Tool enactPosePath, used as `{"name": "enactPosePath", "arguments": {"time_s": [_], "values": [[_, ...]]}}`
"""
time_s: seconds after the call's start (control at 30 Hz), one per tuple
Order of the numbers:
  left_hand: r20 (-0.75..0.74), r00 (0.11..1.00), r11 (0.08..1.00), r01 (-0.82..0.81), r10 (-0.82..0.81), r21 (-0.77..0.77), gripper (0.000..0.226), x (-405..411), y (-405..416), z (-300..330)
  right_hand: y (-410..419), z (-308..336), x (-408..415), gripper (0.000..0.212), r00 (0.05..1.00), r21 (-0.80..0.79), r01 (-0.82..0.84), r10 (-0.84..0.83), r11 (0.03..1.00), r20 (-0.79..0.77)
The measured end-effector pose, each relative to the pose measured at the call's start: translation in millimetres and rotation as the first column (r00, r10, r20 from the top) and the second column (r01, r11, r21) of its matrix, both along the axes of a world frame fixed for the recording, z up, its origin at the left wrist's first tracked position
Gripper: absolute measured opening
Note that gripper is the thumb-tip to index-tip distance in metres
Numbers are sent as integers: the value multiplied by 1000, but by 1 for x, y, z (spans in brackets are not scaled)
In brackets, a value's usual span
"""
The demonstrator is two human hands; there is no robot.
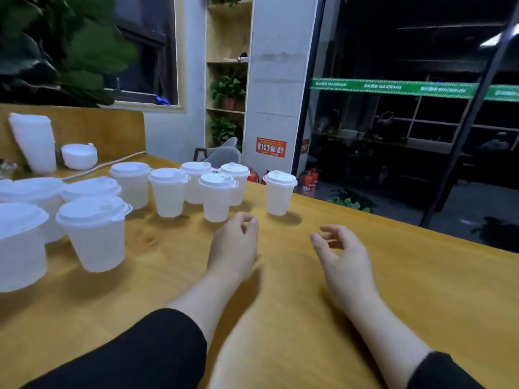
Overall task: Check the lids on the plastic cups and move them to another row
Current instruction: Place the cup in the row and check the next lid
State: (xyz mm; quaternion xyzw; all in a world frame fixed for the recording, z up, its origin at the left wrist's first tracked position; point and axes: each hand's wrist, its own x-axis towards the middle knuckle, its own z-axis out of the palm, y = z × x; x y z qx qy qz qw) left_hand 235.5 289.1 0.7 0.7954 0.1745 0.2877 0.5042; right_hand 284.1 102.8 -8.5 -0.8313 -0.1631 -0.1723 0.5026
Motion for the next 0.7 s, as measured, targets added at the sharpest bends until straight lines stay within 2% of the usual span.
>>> {"name": "enactPosePath", "arguments": {"time_s": [0.13,0.23,0.37,0.47,0.53,0.63,0.7], "values": [[-25,998,997,56,-55,51,16,32,4,-9,50,5,74,55,998,-81,8,-3,997,56],[-28,997,995,69,-67,79,17,49,7,-11,85,8,123,81,998,-48,20,-17,999,60],[-33,999,1000,25,-24,10,17,63,17,-15,113,4,171,106,1000,4,-26,26,1000,2],[-26,999,999,23,-22,29,18,65,17,-16,128,3,190,109,996,19,-86,86,996,-11],[-31,999,998,23,-21,54,18,64,15,-15,133,2,194,102,994,34,-107,107,994,-6],[-14,999,997,35,-34,67,20,62,13,-13,133,4,191,88,997,63,-82,81,995,19],[-2,999,997,37,-37,69,21,59,12,-11,126,5,179,88,998,104,-62,59,993,32]]}}
